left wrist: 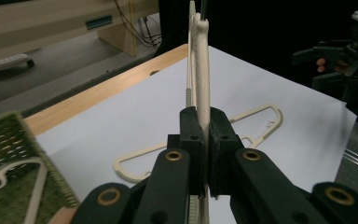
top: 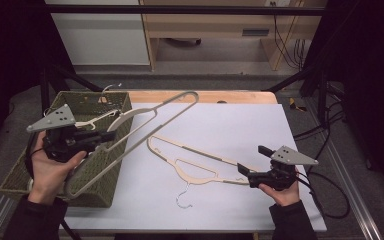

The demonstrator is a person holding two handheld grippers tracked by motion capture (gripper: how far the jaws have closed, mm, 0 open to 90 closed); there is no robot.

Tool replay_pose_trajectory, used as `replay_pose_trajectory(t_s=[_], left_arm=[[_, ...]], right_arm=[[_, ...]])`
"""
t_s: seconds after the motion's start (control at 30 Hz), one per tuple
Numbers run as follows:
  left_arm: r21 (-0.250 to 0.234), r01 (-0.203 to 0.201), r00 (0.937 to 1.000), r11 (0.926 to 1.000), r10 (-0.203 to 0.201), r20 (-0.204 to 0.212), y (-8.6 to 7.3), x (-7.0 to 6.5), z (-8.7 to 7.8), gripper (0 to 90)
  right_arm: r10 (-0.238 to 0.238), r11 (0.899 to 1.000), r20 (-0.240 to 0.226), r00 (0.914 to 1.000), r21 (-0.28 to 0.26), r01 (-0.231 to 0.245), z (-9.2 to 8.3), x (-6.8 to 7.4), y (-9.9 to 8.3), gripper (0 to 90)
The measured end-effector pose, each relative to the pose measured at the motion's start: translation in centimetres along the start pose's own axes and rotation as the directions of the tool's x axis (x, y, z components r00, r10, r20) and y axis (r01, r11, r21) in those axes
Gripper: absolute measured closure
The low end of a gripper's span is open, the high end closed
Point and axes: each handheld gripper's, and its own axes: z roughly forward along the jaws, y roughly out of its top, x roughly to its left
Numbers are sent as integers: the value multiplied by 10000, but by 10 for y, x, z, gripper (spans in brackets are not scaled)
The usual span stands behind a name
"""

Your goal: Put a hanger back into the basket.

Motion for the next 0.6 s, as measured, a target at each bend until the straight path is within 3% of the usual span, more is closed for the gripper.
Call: replay_pose_trajectory(t_s=[0.2, 0.4, 0.6], left_arm=[[-58, 168, 9998, 9998, -168, -43, 2, 31, -14, 867], [207, 108, 9987, 9997, -97, -505, -2, 58, -25, 867], [412, 462, 9942, 9981, -419, -994, -13, 87, -35, 867]], right_arm=[[-3, 10000, -1, 10000, 80, 3, 1, 0, -1, 66], [64, 9999, -3, 10000, 84, -64, 1, -1, -1, 65], [35, 9999, -27, 10000, 98, -35, 2, -1, -1, 62]])
